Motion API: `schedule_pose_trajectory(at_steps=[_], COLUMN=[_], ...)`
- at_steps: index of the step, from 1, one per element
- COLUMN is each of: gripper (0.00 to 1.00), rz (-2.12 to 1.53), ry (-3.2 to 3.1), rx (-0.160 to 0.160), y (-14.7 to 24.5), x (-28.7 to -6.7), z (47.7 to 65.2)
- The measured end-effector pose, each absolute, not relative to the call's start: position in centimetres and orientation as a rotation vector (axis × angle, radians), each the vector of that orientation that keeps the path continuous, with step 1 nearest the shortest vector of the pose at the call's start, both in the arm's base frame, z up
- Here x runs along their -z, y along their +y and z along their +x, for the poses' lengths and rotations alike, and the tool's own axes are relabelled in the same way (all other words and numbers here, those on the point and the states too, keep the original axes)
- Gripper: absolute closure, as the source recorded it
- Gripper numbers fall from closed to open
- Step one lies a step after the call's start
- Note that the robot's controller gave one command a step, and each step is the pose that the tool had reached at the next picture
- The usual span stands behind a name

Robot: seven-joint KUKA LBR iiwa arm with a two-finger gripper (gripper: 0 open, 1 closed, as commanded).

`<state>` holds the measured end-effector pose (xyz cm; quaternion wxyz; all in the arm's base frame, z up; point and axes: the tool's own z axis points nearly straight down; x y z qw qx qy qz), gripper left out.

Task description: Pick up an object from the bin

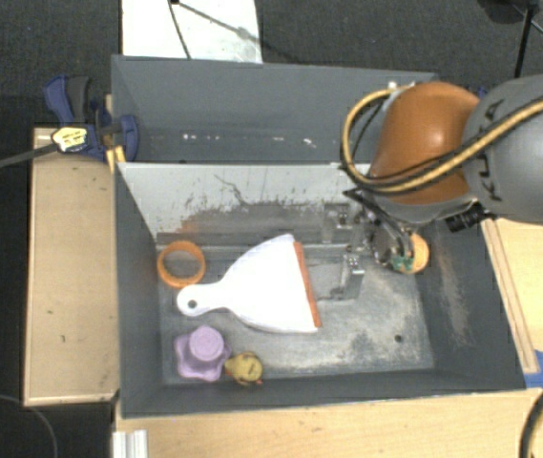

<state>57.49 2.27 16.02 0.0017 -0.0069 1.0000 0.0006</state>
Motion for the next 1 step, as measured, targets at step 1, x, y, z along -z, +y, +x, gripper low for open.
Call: schedule_pose_trajectory(at_steps=[1], gripper=[0.0], rz=[-0.078], ry=[3.136], rx=[-0.001], y=[10.03], x=[-11.53], z=[56.93])
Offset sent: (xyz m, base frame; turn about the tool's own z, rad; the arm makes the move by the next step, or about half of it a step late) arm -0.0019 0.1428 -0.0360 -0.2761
